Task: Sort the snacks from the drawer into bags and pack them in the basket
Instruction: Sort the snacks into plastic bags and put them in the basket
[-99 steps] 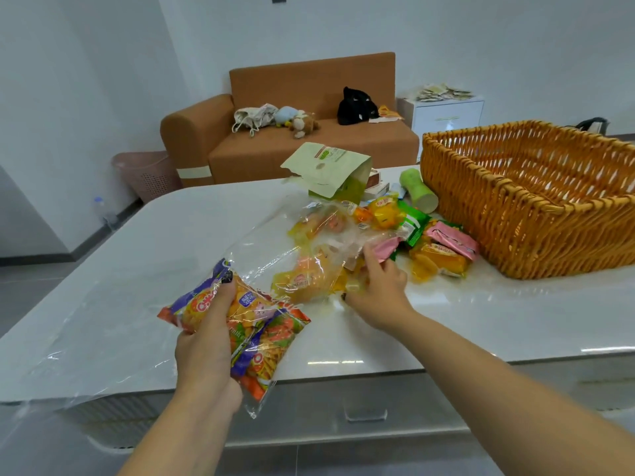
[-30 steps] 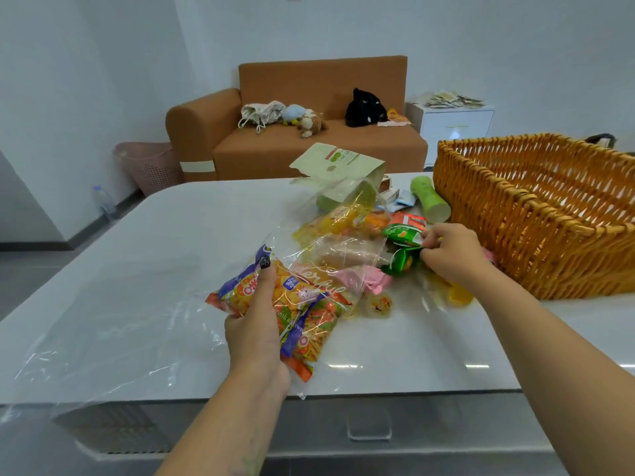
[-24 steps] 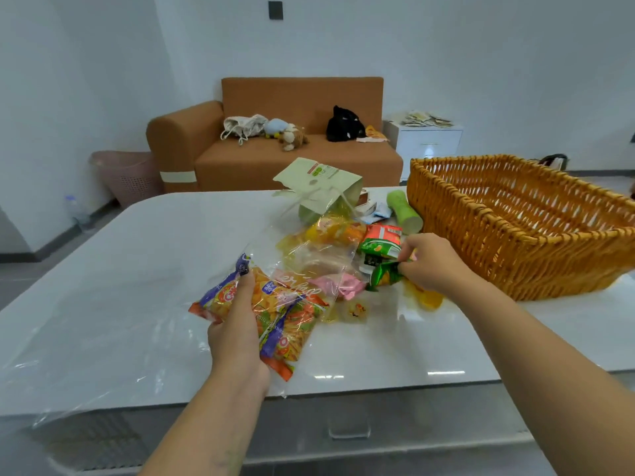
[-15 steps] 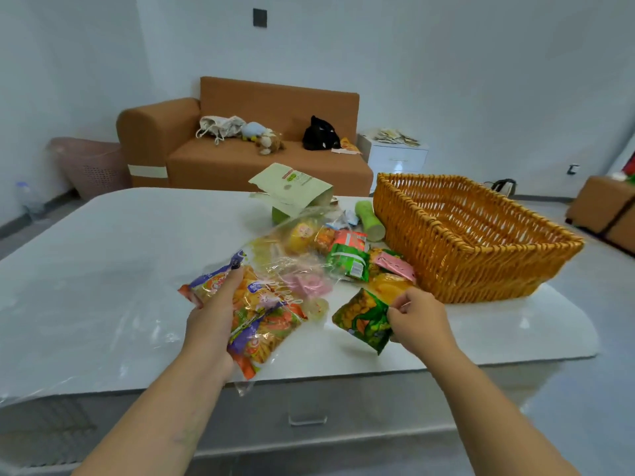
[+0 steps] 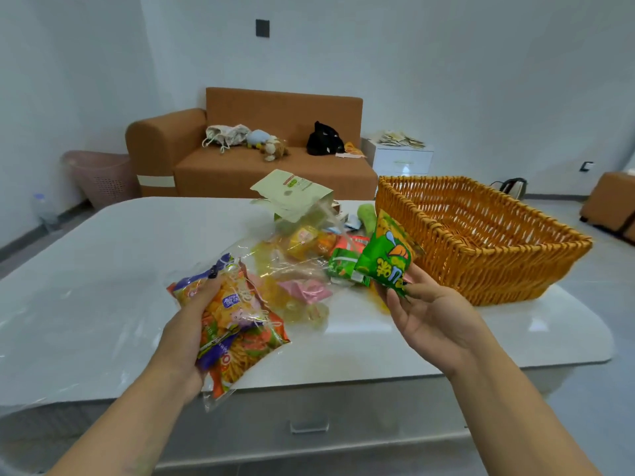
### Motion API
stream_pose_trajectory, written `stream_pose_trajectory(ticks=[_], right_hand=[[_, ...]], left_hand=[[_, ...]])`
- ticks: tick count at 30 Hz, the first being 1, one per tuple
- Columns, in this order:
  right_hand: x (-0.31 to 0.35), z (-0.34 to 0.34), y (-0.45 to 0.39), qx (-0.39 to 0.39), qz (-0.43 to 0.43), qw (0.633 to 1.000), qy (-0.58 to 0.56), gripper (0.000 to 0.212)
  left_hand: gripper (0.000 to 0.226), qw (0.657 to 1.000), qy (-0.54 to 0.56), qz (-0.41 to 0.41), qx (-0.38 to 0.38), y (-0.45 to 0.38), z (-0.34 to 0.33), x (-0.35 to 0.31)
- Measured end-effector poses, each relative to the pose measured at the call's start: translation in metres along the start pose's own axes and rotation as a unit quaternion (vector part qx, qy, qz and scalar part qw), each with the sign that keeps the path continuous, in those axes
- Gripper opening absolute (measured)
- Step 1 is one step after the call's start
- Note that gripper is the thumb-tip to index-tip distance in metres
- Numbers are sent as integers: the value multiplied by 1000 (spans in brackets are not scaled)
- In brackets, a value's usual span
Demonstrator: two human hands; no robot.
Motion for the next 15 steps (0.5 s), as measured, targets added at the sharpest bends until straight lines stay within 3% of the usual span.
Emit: stream_pose_trajectory(ticks=[7, 12, 15], right_hand=[[-11, -18, -5, 27, -51, 998, 39, 45], [12, -2, -15, -62, 55, 990, 114, 19], [33, 7, -12, -117, 115, 965, 203, 11]], left_hand=[[50, 998, -5, -47, 44, 1, -14, -10], [57, 996, -41, -62, 49, -2, -12, -5], [57, 994, -64, -75, 48, -3, -11, -3]])
Point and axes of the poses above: each hand's wrist, its own y-axis away from the middle knuckle, its own z-axis out of the back of the hand, x = y × z, the point moved 9 cm from there along -y, towards the middle knuckle, and after that the axes turned 12 degrees about -z, right-handed, at the moved point
